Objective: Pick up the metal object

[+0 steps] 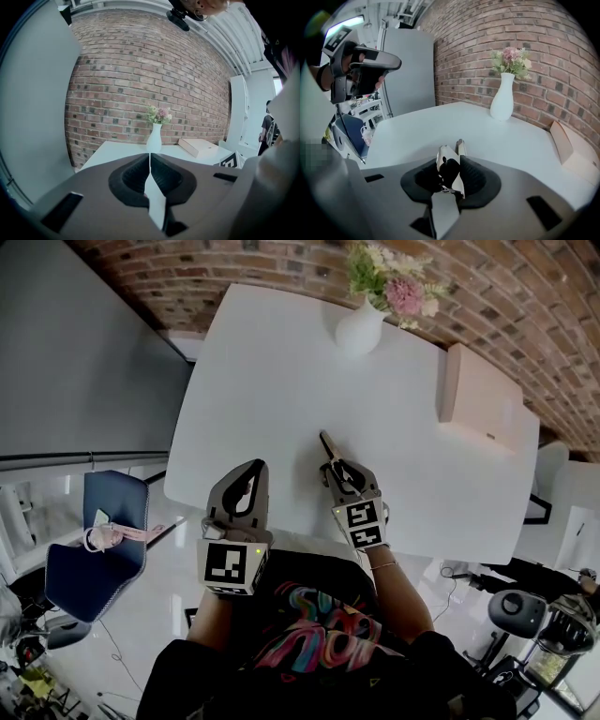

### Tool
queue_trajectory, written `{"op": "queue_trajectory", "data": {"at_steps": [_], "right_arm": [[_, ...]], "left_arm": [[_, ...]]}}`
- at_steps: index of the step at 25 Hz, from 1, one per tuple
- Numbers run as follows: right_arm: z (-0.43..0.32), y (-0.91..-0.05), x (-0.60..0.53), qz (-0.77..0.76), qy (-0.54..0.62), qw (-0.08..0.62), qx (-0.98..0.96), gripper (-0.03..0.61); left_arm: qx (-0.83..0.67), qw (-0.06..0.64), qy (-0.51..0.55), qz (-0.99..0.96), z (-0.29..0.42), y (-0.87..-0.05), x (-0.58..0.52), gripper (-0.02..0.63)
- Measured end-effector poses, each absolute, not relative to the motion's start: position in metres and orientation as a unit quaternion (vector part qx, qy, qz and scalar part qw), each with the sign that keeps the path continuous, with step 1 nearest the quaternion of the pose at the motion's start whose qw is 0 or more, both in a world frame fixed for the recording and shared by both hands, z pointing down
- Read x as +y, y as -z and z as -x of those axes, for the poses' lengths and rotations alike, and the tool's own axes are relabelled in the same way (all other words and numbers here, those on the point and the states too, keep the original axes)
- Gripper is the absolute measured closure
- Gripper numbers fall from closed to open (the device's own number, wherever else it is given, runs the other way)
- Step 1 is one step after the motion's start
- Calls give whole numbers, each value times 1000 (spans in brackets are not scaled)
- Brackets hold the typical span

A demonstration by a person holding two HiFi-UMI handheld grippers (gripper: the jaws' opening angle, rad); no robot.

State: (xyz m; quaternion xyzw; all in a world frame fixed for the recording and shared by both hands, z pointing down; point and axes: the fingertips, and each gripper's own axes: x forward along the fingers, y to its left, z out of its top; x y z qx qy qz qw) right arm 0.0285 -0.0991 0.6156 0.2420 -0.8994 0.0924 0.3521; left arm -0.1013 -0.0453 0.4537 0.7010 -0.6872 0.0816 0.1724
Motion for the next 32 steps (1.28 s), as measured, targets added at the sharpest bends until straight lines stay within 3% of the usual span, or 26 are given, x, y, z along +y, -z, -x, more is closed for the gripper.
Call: {"op": "queue_trajectory", "data": {"at_steps": [32], "right_arm": [[-42, -545, -137, -310, -130, 264, -904, 472]], "left_arm": [[-665, 126, -67, -733, 100, -414, -83, 584]]}}
